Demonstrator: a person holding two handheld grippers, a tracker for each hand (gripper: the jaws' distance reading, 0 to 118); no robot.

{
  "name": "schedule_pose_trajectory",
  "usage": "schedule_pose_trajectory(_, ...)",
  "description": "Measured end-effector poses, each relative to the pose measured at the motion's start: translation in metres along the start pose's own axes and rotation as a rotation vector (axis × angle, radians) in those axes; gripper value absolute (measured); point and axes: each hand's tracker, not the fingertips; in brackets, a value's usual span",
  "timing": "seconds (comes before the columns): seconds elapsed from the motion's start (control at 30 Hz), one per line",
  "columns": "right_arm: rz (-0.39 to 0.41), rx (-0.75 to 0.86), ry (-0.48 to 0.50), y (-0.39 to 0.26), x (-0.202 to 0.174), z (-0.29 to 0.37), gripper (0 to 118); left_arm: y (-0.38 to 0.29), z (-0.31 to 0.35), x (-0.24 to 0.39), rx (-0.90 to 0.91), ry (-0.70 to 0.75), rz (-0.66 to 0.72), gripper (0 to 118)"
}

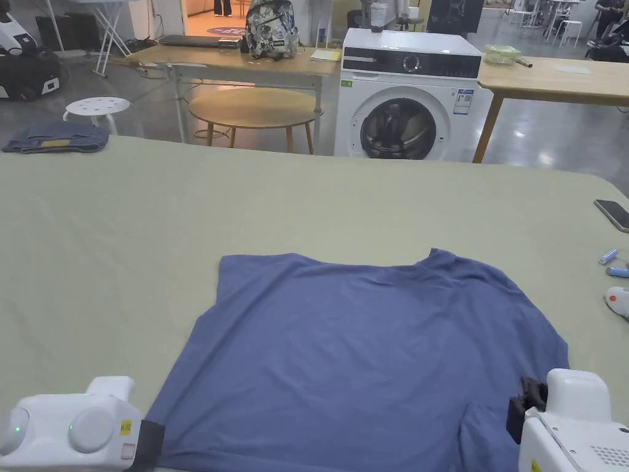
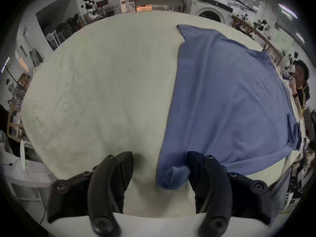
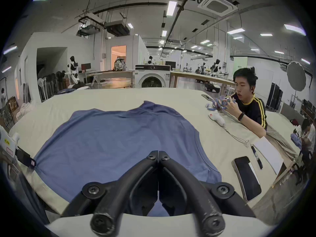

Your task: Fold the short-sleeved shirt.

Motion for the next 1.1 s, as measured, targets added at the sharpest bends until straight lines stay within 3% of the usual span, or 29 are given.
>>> schedule_pose_trajectory(0.1, 0.003, -0.022, -0.011, -0.005, 0.007, -0.001, 0, -0.003, 0.002, 0.007, 0.002, 0.024, -0.042, 63)
schedule_pose_trajectory(0.2, -0.008, -0.071, -0.02, -0.01, 0.018, -0.003, 0, -0.003, 0.003, 0.009, -0.005, 0.009, -0.054, 45)
schedule_pose_trajectory(0.27, -0.016, -0.13, -0.033, -0.013, 0.026, -0.006, 0, -0.001, 0.005, 0.006, -0.009, -0.035, -0.042, 42)
schedule_pose_trajectory(0.3, -0.019, -0.179, -0.033, -0.014, 0.033, -0.009, 0, 0.0, 0.004, 0.003, -0.007, -0.059, -0.046, 30)
schedule_pose_trajectory(0.33, -0.03, -0.208, -0.034, -0.015, 0.038, -0.012, 0, 0.0, 0.004, 0.002, -0.005, -0.087, -0.056, 8)
schedule_pose_trajectory(0.43, -0.024, -0.319, -0.07, -0.026, 0.063, -0.027, 0, -0.002, 0.006, 0.002, -0.002, -0.074, -0.09, 2)
schedule_pose_trajectory(0.5, -0.016, -0.387, -0.071, -0.03, 0.078, -0.031, 16, -0.001, 0.007, 0.001, -0.001, -0.079, -0.089, 2)
schedule_pose_trajectory(0.57, -0.023, -0.465, -0.07, -0.029, 0.089, -0.028, 56, -0.001, 0.008, 0.0, 0.002, -0.082, -0.084, 2)
schedule_pose_trajectory(0.6, -0.041, -0.481, -0.065, -0.032, 0.095, -0.028, 65, -0.002, 0.008, 0.0, 0.002, -0.082, -0.087, 2)
schedule_pose_trajectory(0.63, -0.042, -0.498, -0.067, -0.036, 0.101, -0.029, 66, -0.002, 0.008, 0.001, 0.005, -0.078, -0.092, 2)
schedule_pose_trajectory(0.77, -0.063, -0.64, -0.004, -0.062, 0.112, -0.047, 66, -0.002, 0.006, 0.002, 0.005, -0.065, -0.105, 2)
schedule_pose_trajectory(0.87, -0.043, -0.592, -0.016, -0.066, 0.107, -0.044, 62, -0.003, 0.008, 0.005, 0.004, -0.06, -0.111, 2)
schedule_pose_trajectory(0.9, -0.042, -0.593, -0.018, -0.063, 0.106, -0.044, 53, -0.004, 0.008, 0.005, 0.006, -0.059, -0.11, 2)
schedule_pose_trajectory(0.93, -0.042, -0.584, -0.006, -0.059, 0.103, -0.039, 19, -0.004, 0.009, 0.004, 0.007, -0.059, -0.11, 2)
schedule_pose_trajectory(0.97, -0.066, -0.578, 0.06, -0.054, 0.098, -0.038, 5, -0.005, 0.01, 0.006, 0.009, -0.06, -0.11, 2)
schedule_pose_trajectory(1.0, -0.088, -0.592, 0.08, -0.052, 0.094, -0.039, 5, -0.005, 0.011, 0.006, 0.01, -0.06, -0.111, 2)
schedule_pose_trajectory(1.07, 0.013, -0.604, 0.021, -0.048, 0.086, -0.04, 5, -0.005, 0.014, 0.005, 0.015, -0.059, -0.114, 1)
schedule_pose_trajectory(1.1, 0.025, -0.59, 0.023, -0.045, 0.084, -0.038, 5, -0.006, 0.02, 0.008, 0.021, -0.06, -0.115, 1)
